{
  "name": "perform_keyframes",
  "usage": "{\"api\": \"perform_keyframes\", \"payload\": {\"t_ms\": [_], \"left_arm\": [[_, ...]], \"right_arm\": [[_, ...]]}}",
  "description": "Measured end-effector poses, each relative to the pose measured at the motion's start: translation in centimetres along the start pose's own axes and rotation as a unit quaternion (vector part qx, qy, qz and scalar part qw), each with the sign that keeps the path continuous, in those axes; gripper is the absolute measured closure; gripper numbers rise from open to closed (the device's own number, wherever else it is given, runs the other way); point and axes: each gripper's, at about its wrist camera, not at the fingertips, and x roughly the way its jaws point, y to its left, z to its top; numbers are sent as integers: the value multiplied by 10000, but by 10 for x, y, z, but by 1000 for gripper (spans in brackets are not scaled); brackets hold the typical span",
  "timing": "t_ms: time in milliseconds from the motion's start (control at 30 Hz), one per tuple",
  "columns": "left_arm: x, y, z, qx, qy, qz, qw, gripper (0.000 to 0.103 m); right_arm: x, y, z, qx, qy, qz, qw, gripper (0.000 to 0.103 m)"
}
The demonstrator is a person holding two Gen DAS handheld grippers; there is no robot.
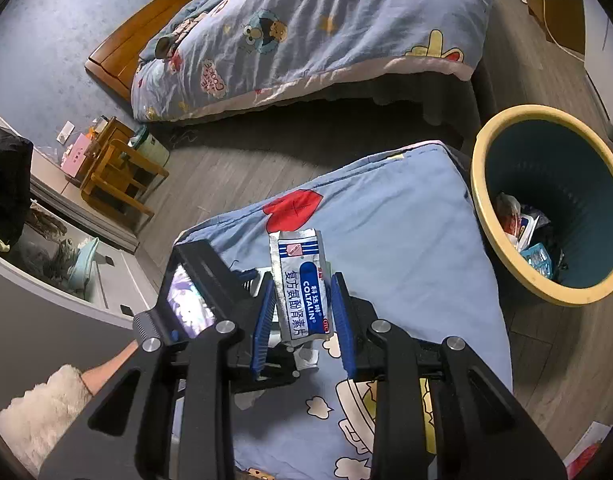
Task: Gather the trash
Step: 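Grasp the white-green medicine box with the left tool while the right tool holds the sachet, then carry the sachet and medicine box over the teal bin and open both tools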
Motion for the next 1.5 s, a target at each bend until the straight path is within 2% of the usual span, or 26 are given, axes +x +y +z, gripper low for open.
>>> {"api": "perform_keyframes", "payload": {"t_ms": [100,367,767,933,1100,1300,1500], "left_arm": [[5,3,8,73,-54,-37,10000,8],[20,26,21,-592,-95,-395,9974,8],[11,30,26,-764,-302,-504,9953,22],[-6,43,28,-1039,-601,-524,9914,25],[-39,60,33,-1485,-1117,-614,9807,26],[-71,63,43,-1591,-1575,-638,9725,26],[-92,41,56,-1431,-1745,-699,9717,26]], "right_arm": [[0,-2,0,31,17,-10,10000,75],[8,-13,4,83,95,-110,9999,75],[7,-19,7,142,66,-116,9998,75],[2,-20,10,154,-2,-108,9998,75],[-7,-25,17,162,-163,-182,9996,75],[-18,-44,29,288,-396,-441,9978,75],[-32,-63,39,295,-628,-744,9948,75]]}}
